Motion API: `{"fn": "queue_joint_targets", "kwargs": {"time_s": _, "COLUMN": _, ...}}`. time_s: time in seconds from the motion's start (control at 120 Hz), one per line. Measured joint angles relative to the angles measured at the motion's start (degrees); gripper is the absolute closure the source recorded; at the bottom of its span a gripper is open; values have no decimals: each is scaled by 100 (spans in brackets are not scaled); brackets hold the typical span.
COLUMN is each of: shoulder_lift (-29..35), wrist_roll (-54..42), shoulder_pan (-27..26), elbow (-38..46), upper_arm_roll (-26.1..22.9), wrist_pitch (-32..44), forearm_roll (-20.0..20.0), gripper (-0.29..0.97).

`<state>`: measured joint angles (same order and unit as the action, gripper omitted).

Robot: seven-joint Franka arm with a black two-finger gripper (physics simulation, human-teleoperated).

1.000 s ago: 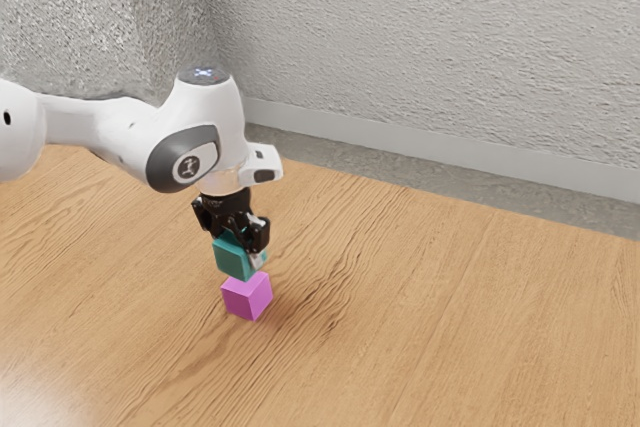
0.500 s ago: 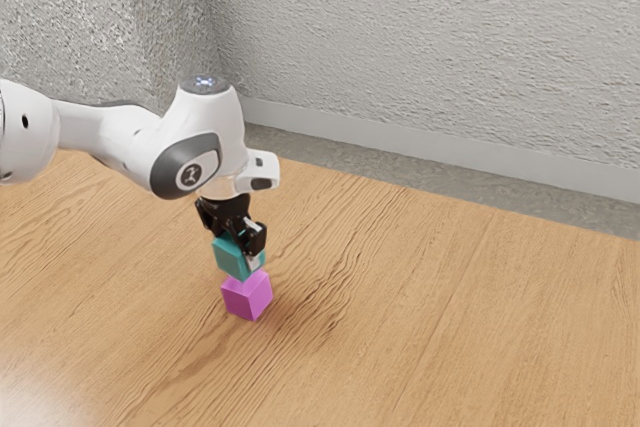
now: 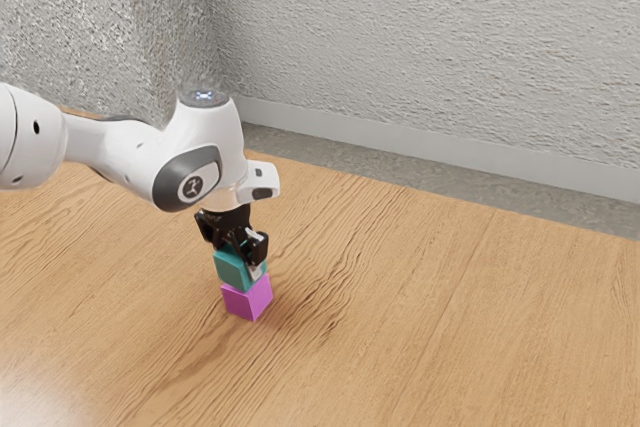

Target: Pick up the blue block with one arm, and put the blue block on the pink block with one arm

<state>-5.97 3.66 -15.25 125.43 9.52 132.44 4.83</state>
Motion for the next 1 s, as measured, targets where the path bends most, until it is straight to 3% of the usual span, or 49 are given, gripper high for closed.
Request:
{"fn": "queue_joint_targets", "kwargs": {"time_s": 0.517, "shoulder_lift": -29, "wrist_roll": 188, "shoulder_pan": 9, "elbow": 37, "upper_arm_roll": 0, "wrist_pitch": 37, "forearm_roll": -5, "gripper": 35}}
{"fn": "queue_joint_targets", "kwargs": {"time_s": 0.783, "shoulder_lift": -30, "wrist_roll": 116, "shoulder_pan": 11, "elbow": 37, "upper_arm_roll": -3, "wrist_pitch": 24, "forearm_roll": -106, "gripper": 15}}
{"fn": "queue_joint_targets", "kwargs": {"time_s": 1.0, "shoulder_lift": 145, "wrist_roll": 65, "shoulder_pan": 11, "elbow": 31, "upper_arm_roll": 0, "wrist_pitch": 5, "forearm_roll": -114, "gripper": 7}}
